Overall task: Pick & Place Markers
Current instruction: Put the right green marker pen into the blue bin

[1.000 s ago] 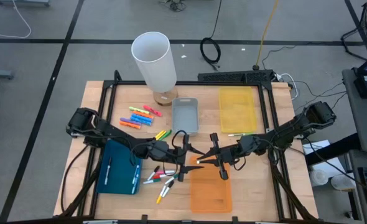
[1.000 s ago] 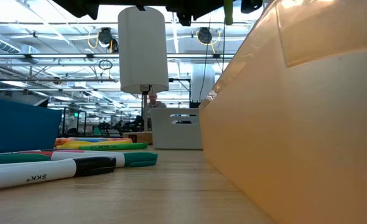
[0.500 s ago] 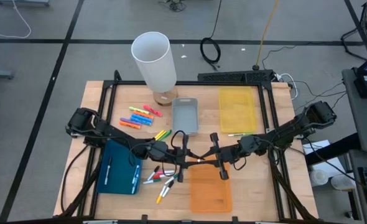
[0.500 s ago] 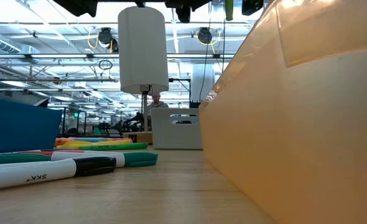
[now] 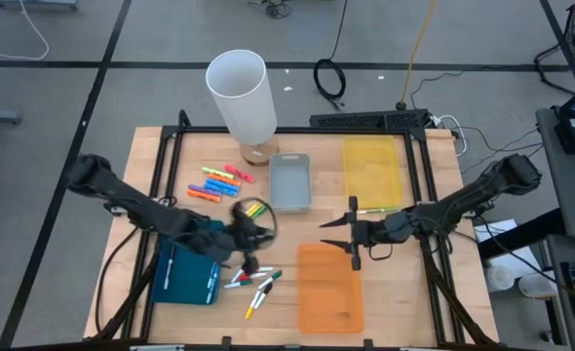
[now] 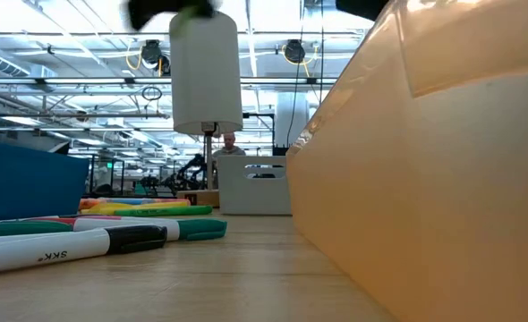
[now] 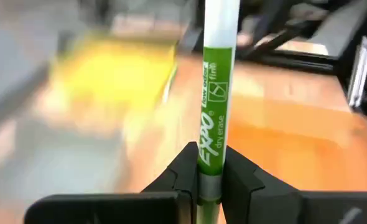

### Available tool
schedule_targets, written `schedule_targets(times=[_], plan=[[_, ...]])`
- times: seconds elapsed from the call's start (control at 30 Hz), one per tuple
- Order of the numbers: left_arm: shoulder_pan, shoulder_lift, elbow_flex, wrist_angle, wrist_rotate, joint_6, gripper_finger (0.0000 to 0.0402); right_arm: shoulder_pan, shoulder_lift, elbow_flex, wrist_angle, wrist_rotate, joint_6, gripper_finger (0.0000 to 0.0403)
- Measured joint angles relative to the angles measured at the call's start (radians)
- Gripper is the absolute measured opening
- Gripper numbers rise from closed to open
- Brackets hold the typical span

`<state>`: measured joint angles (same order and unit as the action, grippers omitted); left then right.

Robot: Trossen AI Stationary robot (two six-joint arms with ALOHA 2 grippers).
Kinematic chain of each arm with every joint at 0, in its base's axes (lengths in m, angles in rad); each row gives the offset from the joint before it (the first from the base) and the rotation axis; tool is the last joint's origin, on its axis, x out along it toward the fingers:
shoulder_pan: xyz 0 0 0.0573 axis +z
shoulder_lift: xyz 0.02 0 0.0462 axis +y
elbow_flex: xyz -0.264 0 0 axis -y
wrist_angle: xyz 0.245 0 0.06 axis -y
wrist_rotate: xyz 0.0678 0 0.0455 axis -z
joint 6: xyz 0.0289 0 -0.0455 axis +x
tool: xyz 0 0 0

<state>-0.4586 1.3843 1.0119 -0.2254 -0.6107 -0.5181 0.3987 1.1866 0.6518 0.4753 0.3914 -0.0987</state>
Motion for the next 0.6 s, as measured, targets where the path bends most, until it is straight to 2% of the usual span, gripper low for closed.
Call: schedule_targets(times=[0.07,0.2,0.3,0.37,0.43,0.5,0.6], plan=[[-0.035,-0.053,0.000,-0.265,-0.004,-0.307,0.0041,-0.002,-0.026,-0.002,-0.030,0.002,0.010,0.0155],[-0.148,-0.058,-0.026,-0.712,0.012,-0.944,0.0039,-0.004,-0.068,-0.001,-0.043,0.004,0.004,0.0150],[-0.219,-0.033,-0.082,-0.849,0.151,-1.359,0.0041,-0.005,-0.076,-0.001,-0.044,0.004,-0.010,0.0145],[-0.258,-0.019,-0.119,-0.881,0.262,-1.543,0.0042,-0.005,-0.079,-0.001,-0.032,0.005,-0.039,0.0144],[-0.286,-0.022,-0.146,-0.881,0.325,-1.673,0.0042,-0.008,-0.078,-0.001,-0.032,0.004,-0.060,0.0144],[-0.297,-0.021,-0.159,-0.892,0.371,-1.744,0.0041,-0.015,-0.078,-0.001,-0.031,0.002,-0.068,0.0144],[-0.303,-0.023,-0.159,-0.896,0.381,-1.782,0.0046,-0.026,-0.079,-0.001,-0.023,0.005,-0.069,0.0144]])
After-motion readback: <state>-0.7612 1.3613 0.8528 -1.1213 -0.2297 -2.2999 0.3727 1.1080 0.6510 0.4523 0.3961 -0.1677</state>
